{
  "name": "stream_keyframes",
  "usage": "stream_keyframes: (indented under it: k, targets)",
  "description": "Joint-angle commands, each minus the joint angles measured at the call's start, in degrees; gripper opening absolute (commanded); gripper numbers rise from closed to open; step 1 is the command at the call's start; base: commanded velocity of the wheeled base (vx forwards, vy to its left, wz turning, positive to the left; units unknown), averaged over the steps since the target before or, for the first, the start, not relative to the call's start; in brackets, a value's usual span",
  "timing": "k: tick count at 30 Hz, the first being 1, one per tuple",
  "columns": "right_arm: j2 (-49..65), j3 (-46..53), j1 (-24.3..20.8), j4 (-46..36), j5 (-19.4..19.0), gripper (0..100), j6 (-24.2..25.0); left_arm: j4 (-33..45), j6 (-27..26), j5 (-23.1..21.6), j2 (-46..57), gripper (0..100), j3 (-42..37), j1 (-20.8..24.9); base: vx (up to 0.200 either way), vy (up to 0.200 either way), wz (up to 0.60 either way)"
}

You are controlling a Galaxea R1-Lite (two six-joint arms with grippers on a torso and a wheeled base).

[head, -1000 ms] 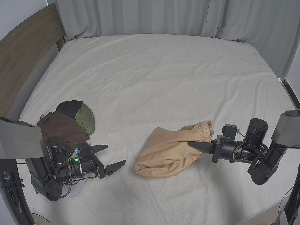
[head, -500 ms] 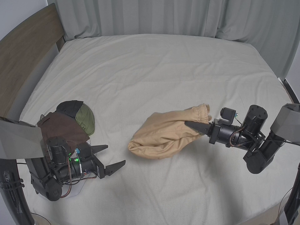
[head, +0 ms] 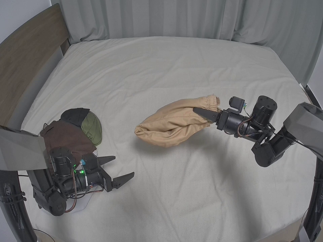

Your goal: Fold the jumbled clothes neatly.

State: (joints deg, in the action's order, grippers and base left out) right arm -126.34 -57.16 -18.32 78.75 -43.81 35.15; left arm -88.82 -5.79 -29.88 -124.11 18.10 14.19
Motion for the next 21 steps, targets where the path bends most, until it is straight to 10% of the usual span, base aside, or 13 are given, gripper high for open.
stream_keyframes:
  k: [1,21]
  targets:
    - [-4.4,-7.2,0.9,-4.0,0.1,0,0.2,0.1,0.0,0.0,-0.3,100,0.0,-0.2,0.000,0.000,0.00]
    - [-10.2,-24.1,3.4,-15.4,0.7,0,0.2,0.0,0.0,0.0,-0.3,100,-0.1,-0.2,0.000,0.000,0.00]
